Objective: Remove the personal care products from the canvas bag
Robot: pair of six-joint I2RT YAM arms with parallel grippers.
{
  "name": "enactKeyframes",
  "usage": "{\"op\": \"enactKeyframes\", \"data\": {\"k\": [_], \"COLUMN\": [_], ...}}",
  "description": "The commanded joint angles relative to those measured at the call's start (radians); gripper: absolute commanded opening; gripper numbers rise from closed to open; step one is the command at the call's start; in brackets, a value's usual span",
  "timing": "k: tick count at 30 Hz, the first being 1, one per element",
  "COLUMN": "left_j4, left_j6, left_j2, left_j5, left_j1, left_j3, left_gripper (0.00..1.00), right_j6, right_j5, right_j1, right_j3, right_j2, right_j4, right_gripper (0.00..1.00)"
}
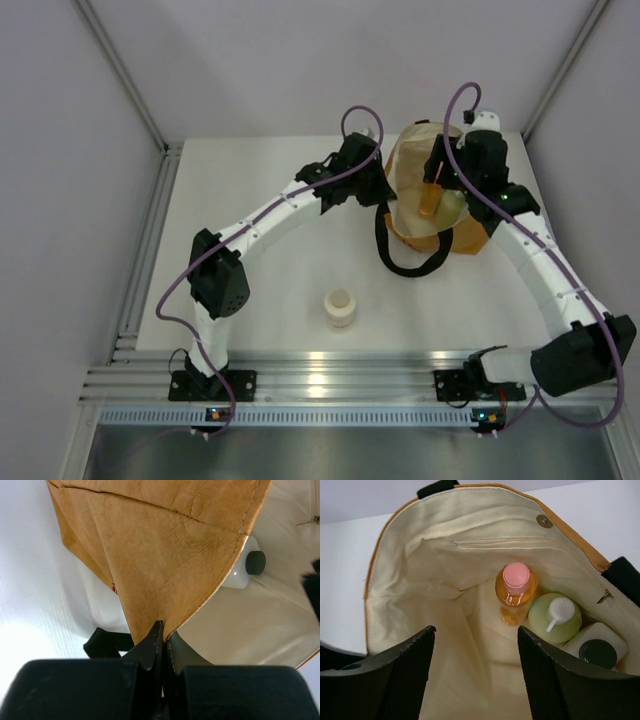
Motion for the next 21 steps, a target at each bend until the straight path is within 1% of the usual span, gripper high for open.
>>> {"op": "enactKeyframes", "data": {"k": [1,5,8,17,21], "left_j4": [0.006,0.006,0.006,0.004,0.004], "left_j6": [-0.044,-0.049,-0.047,-0.029,-0.026], "left_j2": [-0.065,-0.057,-0.056,-0.051,-0.056], "left_j5": [-0.004,0.005,0.016,0.040,0.040], "left_j1": [-0.012,-0.017,-0.020,-0.021,-0.021], "left_j3": [-0.013,-0.003,0.001,0.007,0.005], "left_gripper": [0.00,0.00,0.00,0.00,0.00], "right_j6": [-0.030,-0.052,-0.069,-0.090,-0.087], "right_j5": [0.066,0.068,0.071,0.080,0.106], "right_j1": [-0.027,-0.056,-0.064,-0.077,-0.079], "right_j3": [0.076,0.117,0.154,0.210,0.208], "right_j2": [0.060,0.140,0.217,0.331,0.375], "right_j4": [-0.033,-0.032,-0.033,-0.029,-0.010], "right_gripper": [0.65,0.61,0.59,0.52,0.50]}}
